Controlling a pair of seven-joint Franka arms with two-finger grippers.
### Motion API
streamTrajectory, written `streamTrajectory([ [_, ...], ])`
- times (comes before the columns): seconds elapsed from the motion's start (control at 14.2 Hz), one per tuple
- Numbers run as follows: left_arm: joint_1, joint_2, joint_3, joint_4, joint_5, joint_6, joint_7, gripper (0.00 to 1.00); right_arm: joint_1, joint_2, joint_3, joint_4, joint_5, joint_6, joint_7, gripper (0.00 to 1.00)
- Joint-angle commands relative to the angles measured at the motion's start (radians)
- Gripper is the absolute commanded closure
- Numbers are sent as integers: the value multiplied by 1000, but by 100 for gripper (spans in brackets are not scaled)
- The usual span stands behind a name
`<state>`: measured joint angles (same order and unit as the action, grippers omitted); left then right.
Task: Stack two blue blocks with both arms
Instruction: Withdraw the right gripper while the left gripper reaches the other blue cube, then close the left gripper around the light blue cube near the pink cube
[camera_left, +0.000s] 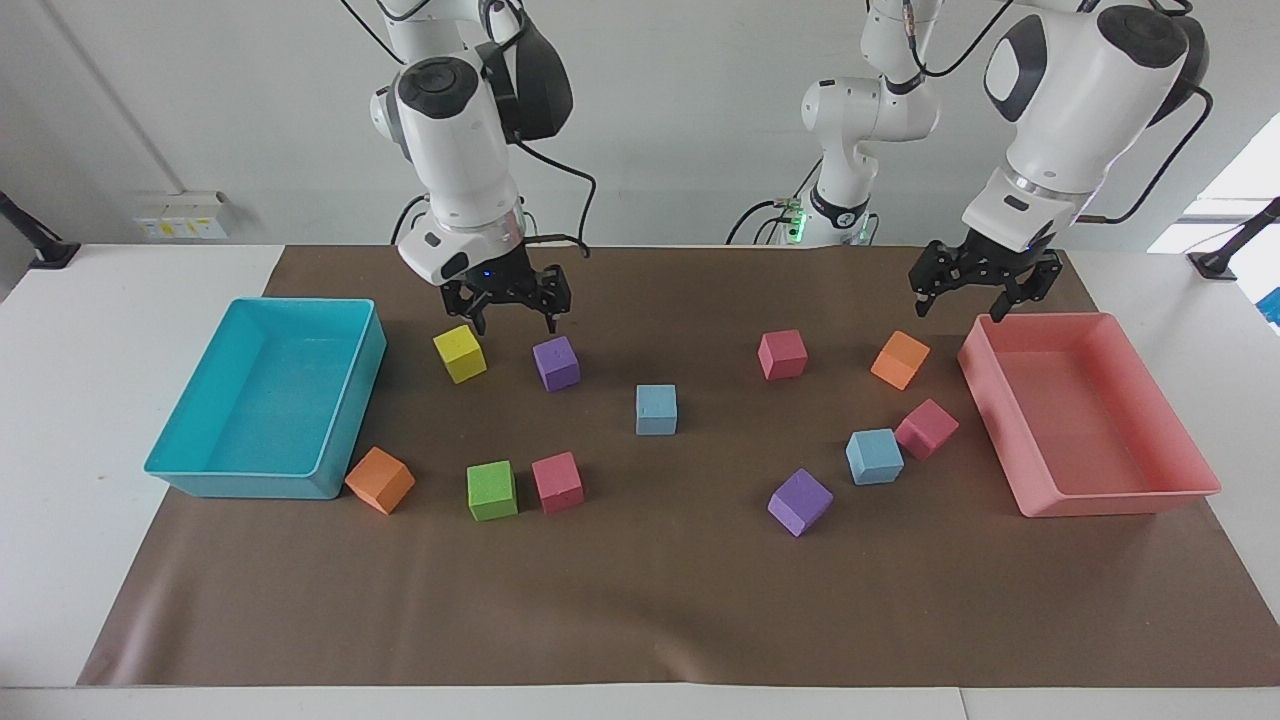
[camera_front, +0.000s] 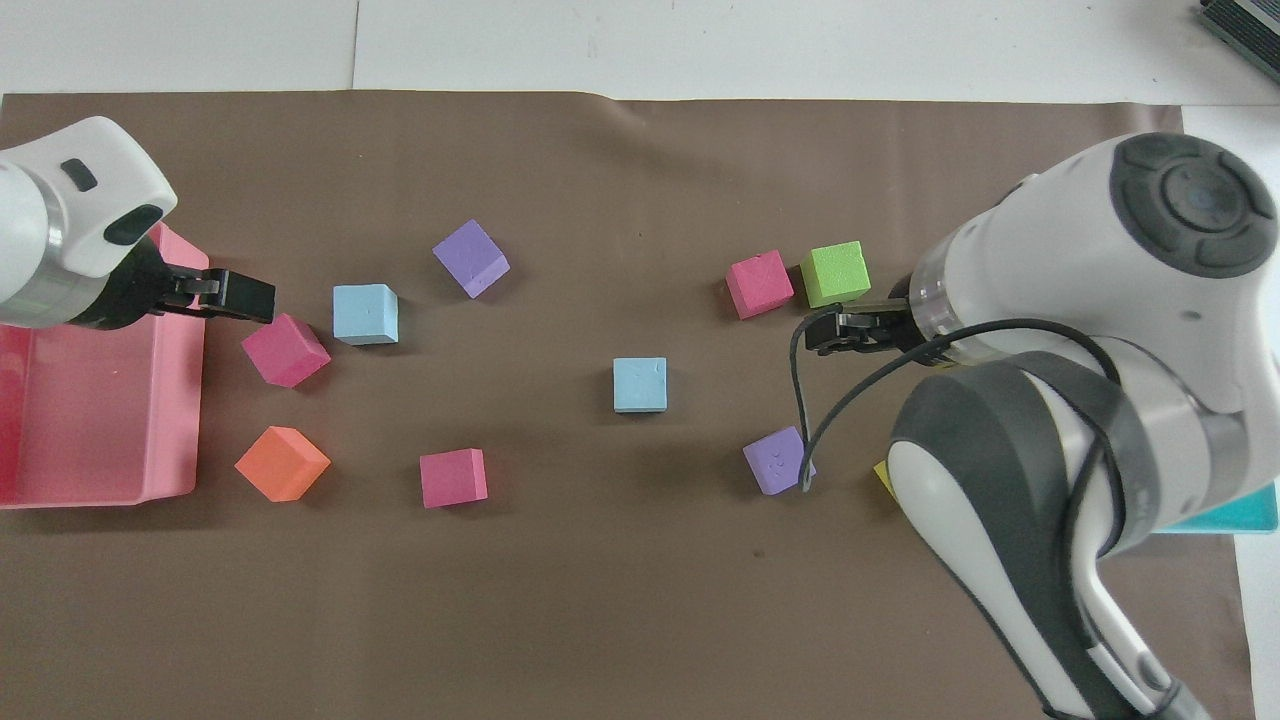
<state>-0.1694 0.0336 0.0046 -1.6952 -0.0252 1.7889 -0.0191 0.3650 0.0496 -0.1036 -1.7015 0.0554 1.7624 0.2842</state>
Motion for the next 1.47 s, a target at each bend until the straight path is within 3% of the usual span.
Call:
streamTrajectory([
  [0.0, -28, 31, 14, -58, 5, 111, -36, 0, -81, -62, 10, 2, -9, -81, -77, 0],
  [0.56, -74, 147, 15, -164, 19, 378, -120, 0, -240, -102, 7, 81, -9, -250, -158, 0],
  [0.84, -78, 186, 14, -176, 19, 432, -127, 0, -296, -103, 5, 151, -11, -305, -161, 0],
  [1.12, -85, 209, 15, -231, 19, 527, -137, 0, -296, -134, 18, 125, -45, -284, -194, 0],
  [1.4, -64, 213, 23, -257, 19, 544, -177, 0, -288, -131, 13, 138, -110, -296, -258, 0],
])
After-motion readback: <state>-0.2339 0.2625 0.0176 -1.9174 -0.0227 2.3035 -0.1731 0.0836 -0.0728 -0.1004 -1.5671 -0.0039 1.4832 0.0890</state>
